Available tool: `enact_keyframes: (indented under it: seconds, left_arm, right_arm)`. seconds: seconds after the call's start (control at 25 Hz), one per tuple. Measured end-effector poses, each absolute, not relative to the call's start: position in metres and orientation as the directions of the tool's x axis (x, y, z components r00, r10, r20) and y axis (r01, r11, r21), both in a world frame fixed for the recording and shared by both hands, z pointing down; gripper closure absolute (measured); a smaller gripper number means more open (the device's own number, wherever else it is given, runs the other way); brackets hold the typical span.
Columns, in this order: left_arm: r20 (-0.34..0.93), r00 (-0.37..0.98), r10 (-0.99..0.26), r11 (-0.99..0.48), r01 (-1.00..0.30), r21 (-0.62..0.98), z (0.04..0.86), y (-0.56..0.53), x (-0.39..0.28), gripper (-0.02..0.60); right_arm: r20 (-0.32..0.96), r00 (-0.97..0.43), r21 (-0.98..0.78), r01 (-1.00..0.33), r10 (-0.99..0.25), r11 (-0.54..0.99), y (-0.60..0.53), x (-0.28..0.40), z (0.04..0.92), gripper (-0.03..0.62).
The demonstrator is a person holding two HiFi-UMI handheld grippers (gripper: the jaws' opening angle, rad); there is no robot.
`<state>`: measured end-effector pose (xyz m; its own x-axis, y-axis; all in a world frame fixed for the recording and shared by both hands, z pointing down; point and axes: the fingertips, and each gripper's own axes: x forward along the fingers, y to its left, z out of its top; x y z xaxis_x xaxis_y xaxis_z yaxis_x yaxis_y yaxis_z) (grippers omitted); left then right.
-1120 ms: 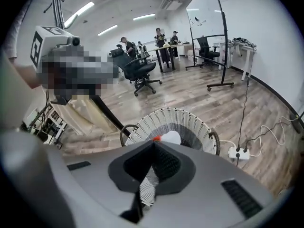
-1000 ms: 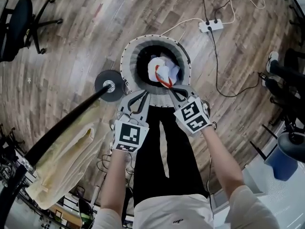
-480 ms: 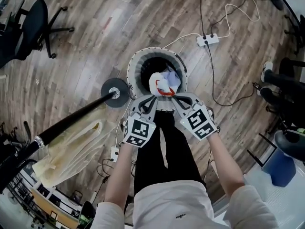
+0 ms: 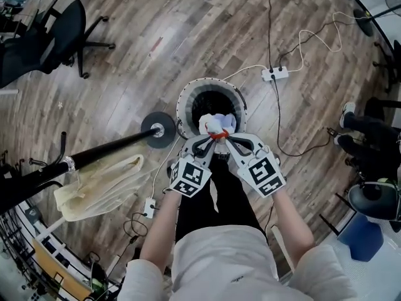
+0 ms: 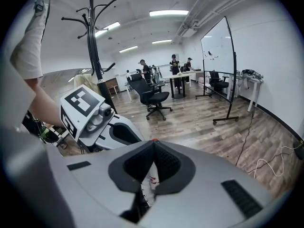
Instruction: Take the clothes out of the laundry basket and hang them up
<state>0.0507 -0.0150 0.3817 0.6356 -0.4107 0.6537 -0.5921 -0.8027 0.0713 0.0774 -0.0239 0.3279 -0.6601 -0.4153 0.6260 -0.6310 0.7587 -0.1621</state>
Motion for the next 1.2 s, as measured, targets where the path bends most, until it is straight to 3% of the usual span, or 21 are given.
enact_keyframes:
  seconds: [0.28,1.2]
  left_arm:
    - [0.658,0.603,-0.452,-0.787,-0.616,0.024,0.368,-0.015,0.044,0.462]
    - [0.618,0.547,-0.564,-0.732,-0.678,-0.067,0.331,-0.062,0.035,0.483]
  right_arm:
    - [0.592,-0.692,-0.142,-0.594,-0.413,0.792,-0.021,0.069,0.289,0.591]
    - [0.524,-0.748,-0.068,-0.514,-0.407,0.855,-0.033,0.064,0.225,0.591]
